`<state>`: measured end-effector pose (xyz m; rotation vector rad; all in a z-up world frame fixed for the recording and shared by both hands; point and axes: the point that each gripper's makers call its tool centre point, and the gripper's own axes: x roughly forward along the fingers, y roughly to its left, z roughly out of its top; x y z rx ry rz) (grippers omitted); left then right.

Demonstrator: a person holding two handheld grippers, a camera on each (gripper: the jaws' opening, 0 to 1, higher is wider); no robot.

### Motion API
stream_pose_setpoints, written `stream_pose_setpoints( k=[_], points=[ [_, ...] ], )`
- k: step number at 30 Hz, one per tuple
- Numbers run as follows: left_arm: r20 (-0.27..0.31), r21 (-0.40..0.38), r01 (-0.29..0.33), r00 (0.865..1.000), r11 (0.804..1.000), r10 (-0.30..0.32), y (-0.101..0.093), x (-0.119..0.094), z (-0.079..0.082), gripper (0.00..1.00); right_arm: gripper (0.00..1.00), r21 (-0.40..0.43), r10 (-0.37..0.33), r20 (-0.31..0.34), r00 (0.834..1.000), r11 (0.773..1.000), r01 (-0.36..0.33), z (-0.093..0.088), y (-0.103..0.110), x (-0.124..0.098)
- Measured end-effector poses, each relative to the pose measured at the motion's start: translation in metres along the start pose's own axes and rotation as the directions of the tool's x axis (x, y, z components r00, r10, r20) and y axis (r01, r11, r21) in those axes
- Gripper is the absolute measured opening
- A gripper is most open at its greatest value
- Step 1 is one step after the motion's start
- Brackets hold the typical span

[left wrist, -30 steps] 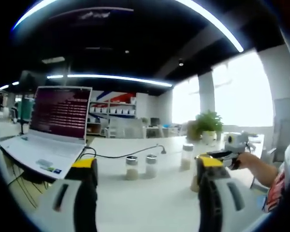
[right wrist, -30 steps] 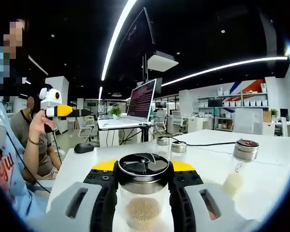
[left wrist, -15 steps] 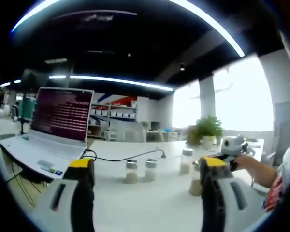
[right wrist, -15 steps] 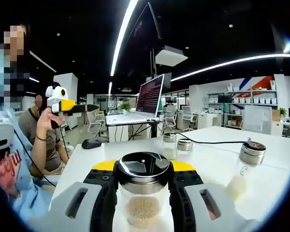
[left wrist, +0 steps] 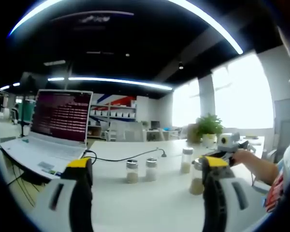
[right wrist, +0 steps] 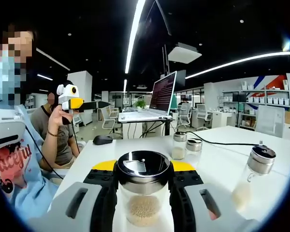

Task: Rotate the seasoning bottle until the label or dispensing opening points toward the visible target arrow and the bottle remains upright within the marked orientation range

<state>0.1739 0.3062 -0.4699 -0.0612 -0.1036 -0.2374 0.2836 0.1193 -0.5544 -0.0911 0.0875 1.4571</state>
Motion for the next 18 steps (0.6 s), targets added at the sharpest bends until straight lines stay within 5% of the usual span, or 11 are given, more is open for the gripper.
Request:
stream_pose_setpoints(
  k=[18],
  points=[
    [-0.007, 0.005, -0.001, 1.0, 1.0, 0.001, -0.0018, -0.0034, 0.0007, 1.0, 0.4, 0.004, 0.079, -0.008, 0.997, 0.997, -0.079, -0.0006, 0.0071, -0.002]
  ],
)
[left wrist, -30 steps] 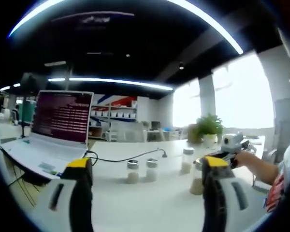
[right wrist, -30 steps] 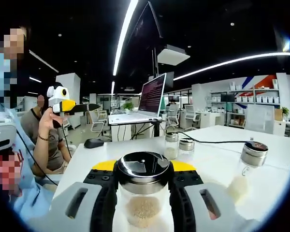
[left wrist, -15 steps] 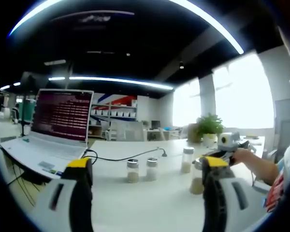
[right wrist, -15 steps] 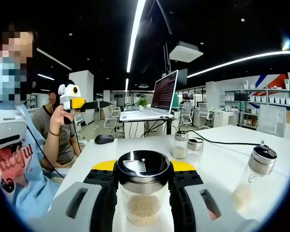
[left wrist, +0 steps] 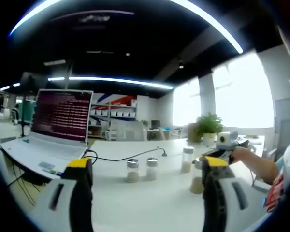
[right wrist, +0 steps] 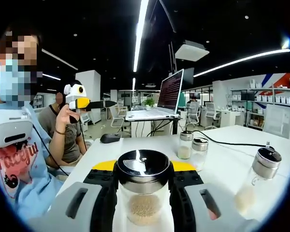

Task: Rotate the seasoning bottle until the label or dispensing opening points toward the visible target arrow and the bottle remains upright within the marked orientation range

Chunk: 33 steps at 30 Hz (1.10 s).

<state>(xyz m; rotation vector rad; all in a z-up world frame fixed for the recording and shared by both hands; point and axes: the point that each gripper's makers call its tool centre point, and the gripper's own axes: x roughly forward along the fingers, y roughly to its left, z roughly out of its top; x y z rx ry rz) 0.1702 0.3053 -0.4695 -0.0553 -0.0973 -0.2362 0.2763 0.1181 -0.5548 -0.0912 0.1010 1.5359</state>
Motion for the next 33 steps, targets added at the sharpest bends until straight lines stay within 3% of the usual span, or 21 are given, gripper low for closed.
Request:
stream_pose_setpoints(
  k=[11, 15, 17, 21, 24, 27, 30, 33],
  points=[
    [-0.005, -0.006, 0.007, 1.0, 1.0, -0.007, 0.001, 0.001, -0.001, 0.98, 0.41, -0.017, 0.006, -0.02, 1.0, 1.0, -0.006, -0.005, -0.001, -0.001],
    [-0.006, 0.001, 0.008, 1.0, 1.0, -0.008, 0.0, 0.002, -0.002, 0.98, 0.5, 0.008, -0.003, -0.031, 1.0, 1.0, 0.003, -0.008, 0.0, 0.0],
    [-0.007, 0.0, 0.012, 1.0, 1.0, -0.012, 0.0, 0.002, -0.002, 0.98, 0.51, 0.063, -0.044, -0.009, 0.999, 0.997, 0.045, -0.004, -0.004, -0.001],
    [-0.011, -0.005, 0.017, 1.0, 1.0, -0.017, -0.001, 0.004, -0.003, 0.98, 0.63, 0.051, -0.107, 0.0, 0.994, 0.993, 0.107, 0.003, -0.007, -0.003],
    [-0.012, -0.004, 0.019, 1.0, 1.0, -0.019, -0.001, 0.005, -0.003, 0.98, 0.7, 0.042, -0.177, -0.036, 0.984, 0.983, 0.179, 0.001, -0.006, -0.004],
    [-0.015, -0.004, 0.019, 1.0, 1.0, -0.02, -0.002, 0.006, -0.005, 0.98, 0.7, 0.064, -0.237, -0.081, 0.968, 0.968, 0.242, -0.005, -0.005, -0.005],
    [-0.016, -0.005, 0.019, 1.0, 1.0, -0.019, -0.002, 0.006, -0.005, 0.98, 0.72, 0.053, -0.281, -0.06, 0.958, 0.957, 0.285, -0.002, -0.004, -0.004],
    [-0.013, -0.01, 0.018, 1.0, 1.0, -0.018, -0.002, 0.005, -0.005, 0.97, 0.71, 0.099, -0.377, -0.061, 0.924, 0.919, 0.382, -0.004, -0.009, -0.009]
  ],
)
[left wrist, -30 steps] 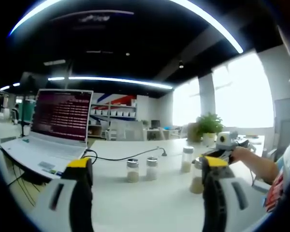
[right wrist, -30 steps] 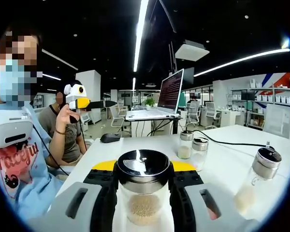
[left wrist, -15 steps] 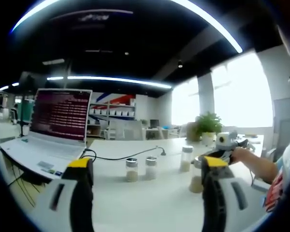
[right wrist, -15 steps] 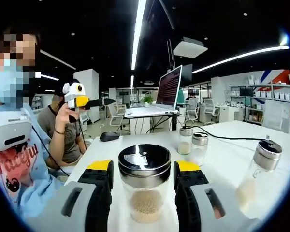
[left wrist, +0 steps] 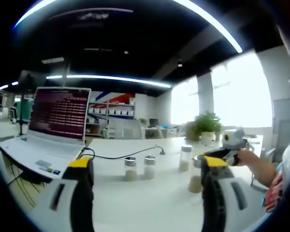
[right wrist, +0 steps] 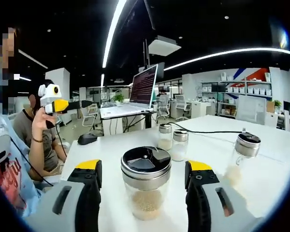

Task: Rotate the seasoning bottle until the label or dispensing opening points toward the visible target arrow and the bottle remains upright within the marked orientation range

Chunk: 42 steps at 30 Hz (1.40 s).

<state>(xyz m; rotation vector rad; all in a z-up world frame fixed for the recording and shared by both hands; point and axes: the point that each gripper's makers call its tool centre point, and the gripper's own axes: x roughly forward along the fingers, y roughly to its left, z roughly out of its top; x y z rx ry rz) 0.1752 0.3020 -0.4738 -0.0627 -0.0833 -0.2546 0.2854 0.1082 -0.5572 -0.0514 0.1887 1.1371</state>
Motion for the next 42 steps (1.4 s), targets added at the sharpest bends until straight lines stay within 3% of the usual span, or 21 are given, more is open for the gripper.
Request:
stream_pose_setpoints(
  k=[4, 7, 9, 14, 16, 18, 22, 24, 27, 30, 39, 42],
  points=[
    [0.002, -0.002, 0.001, 1.0, 1.0, -0.001, 0.0, 0.0, 0.0, 0.97, 0.71, -0.001, -0.091, 0.055, 0.994, 0.996, 0.091, 0.003, 0.0, -0.004],
    [-0.003, -0.002, 0.0, 1.0, 1.0, 0.0, 0.0, 0.001, -0.001, 0.97, 0.64, 0.016, -0.139, 0.076, 0.987, 0.99, 0.138, 0.002, 0.0, -0.005],
    [-0.005, -0.002, 0.002, 1.0, 1.0, -0.002, -0.001, 0.002, -0.002, 0.97, 0.66, 0.027, -0.178, 0.091, 0.98, 0.984, 0.177, 0.003, 0.0, -0.003],
    [-0.015, -0.002, 0.015, 1.0, 1.0, -0.015, -0.005, 0.004, -0.005, 0.97, 0.68, -0.027, -0.312, 0.133, 0.941, 0.948, 0.318, 0.011, -0.005, -0.002],
    [-0.015, -0.004, 0.02, 1.0, 1.0, -0.02, -0.007, 0.005, -0.005, 0.97, 0.68, -0.021, -0.272, 0.185, 0.944, 0.96, 0.281, 0.019, 0.003, 0.003],
    [-0.017, -0.006, 0.022, 1.0, 1.0, -0.022, -0.008, 0.005, -0.006, 0.97, 0.66, 0.002, -0.269, 0.173, 0.947, 0.962, 0.273, 0.018, 0.005, 0.008],
    [-0.015, -0.006, 0.023, 1.0, 1.0, -0.023, -0.007, 0.004, -0.005, 0.96, 0.61, 0.031, -0.356, 0.218, 0.909, 0.933, 0.358, 0.023, -0.001, 0.004],
    [-0.015, 0.0, 0.02, 1.0, 1.0, -0.02, -0.007, 0.003, -0.005, 0.95, 0.58, 0.031, -0.353, 0.244, 0.903, 0.934, 0.356, 0.027, 0.001, 0.002],
    [-0.011, -0.01, 0.018, 1.0, 1.0, -0.018, -0.006, 0.003, -0.005, 0.95, 0.59, 0.014, -0.377, 0.233, 0.897, 0.923, 0.384, 0.028, -0.004, 0.001],
    [-0.018, -0.015, 0.015, 1.0, 1.0, -0.016, -0.005, 0.004, -0.006, 0.95, 0.56, 0.0, -0.439, 0.226, 0.87, 0.893, 0.45, 0.026, -0.012, -0.006],
    [-0.017, -0.022, 0.023, 1.0, 1.0, -0.023, -0.005, 0.004, -0.006, 0.95, 0.54, 0.057, -0.412, 0.234, 0.881, 0.91, 0.41, 0.026, -0.006, -0.001],
    [-0.022, -0.012, 0.022, 1.0, 1.0, -0.022, -0.006, 0.004, -0.006, 0.95, 0.54, 0.036, -0.439, 0.224, 0.87, 0.896, 0.443, 0.024, -0.01, -0.002]
  ],
)
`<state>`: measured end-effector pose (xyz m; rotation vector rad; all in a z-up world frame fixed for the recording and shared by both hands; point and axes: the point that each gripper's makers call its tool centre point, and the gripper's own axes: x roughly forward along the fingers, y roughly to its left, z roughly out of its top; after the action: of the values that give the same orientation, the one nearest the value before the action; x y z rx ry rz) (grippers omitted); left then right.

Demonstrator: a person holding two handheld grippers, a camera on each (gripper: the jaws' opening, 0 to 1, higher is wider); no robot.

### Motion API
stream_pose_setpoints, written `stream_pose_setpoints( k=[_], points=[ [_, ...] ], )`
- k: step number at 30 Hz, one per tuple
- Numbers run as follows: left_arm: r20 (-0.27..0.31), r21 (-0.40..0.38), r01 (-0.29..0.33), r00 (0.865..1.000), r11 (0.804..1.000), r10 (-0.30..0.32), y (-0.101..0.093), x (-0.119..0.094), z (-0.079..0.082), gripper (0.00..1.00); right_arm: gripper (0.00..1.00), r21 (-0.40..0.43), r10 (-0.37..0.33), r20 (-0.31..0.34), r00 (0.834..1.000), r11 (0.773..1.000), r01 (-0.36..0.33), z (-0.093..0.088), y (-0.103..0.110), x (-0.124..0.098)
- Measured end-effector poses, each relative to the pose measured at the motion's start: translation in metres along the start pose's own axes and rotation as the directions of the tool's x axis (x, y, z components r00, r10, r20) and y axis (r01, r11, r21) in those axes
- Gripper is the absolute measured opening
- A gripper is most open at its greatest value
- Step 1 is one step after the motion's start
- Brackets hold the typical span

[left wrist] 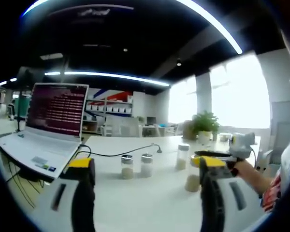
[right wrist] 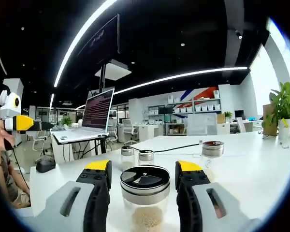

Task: Rotate the seasoning bottle until the label or dispensing opening points toward the visible target arrow and the bottle remains upright within the marked orientation range

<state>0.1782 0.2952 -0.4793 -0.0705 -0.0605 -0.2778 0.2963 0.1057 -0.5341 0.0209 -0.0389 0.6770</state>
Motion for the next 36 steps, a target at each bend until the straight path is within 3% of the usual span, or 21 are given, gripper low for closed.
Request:
stream_pose_setpoints(
  k=[8, 21, 36],
  points=[
    [0.003, -0.004, 0.001, 1.0, 1.0, -0.001, 0.001, -0.001, 0.0, 0.95, 0.55, -0.002, -0.001, -0.032, 0.999, 1.0, 0.001, -0.008, 0.0, 0.004],
    [0.011, -0.03, 0.016, 1.0, 0.999, -0.016, -0.001, 0.0, 0.001, 0.94, 0.43, -0.016, 0.004, -0.067, 0.998, 1.0, -0.005, -0.017, 0.002, 0.006],
    [0.015, -0.03, 0.003, 1.0, 1.0, -0.002, 0.0, -0.001, 0.001, 0.93, 0.42, -0.027, 0.023, -0.045, 0.999, 0.999, -0.025, -0.015, -0.001, 0.007]
  ],
)
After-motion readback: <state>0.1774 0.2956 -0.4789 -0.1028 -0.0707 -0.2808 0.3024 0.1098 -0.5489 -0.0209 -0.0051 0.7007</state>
